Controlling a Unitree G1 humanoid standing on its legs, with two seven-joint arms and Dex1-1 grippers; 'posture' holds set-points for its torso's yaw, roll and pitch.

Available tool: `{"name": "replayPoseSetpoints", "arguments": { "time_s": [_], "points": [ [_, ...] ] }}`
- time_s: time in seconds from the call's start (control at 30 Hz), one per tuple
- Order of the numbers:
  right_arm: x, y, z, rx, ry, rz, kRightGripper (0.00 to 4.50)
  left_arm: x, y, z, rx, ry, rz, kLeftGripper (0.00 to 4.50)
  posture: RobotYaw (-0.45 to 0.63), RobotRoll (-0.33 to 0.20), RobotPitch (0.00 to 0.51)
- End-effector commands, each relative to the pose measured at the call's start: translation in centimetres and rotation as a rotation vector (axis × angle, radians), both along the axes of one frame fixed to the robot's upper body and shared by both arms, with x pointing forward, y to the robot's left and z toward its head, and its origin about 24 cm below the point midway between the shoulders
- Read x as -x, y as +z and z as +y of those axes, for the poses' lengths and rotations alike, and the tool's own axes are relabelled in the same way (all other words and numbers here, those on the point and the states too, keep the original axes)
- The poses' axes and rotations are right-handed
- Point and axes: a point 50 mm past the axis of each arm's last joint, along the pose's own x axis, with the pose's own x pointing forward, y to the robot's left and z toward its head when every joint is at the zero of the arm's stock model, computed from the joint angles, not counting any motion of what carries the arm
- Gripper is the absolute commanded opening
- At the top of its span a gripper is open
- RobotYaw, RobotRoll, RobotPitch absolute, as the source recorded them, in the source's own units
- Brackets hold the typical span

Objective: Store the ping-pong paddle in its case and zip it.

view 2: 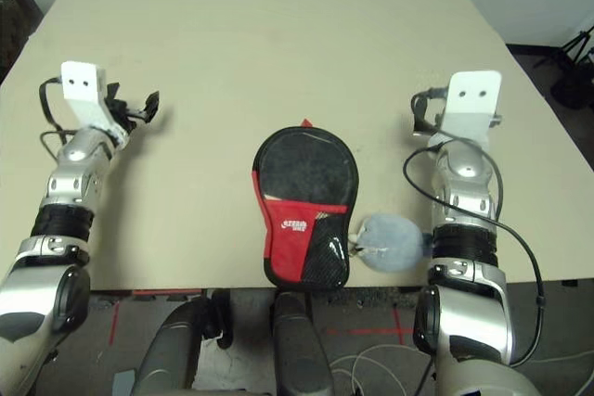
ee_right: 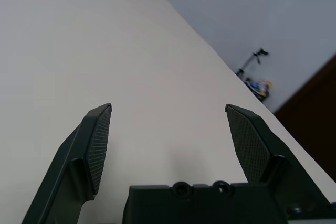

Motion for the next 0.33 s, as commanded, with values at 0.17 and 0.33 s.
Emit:
{"name": "replayPoseSetpoints", "arguments": {
  "time_s": [0.17, 0.33],
  "points": [
    [1.0, -1.2, -2.4, -0.015, -0.064, 0.024, 4.47, 1.3, -0.5, 1.5, -0.007, 0.144, -0.04, 4.5, -0.13, 0.0, 0.238],
    [1.8, -2.2, -3.5, -0.055, -0.099, 0.046, 4.47, 2.0, -1.5, 2.0, 0.007, 0.203, -0.032, 4.5, -0.15, 0.0, 0.209]
  ]
}}
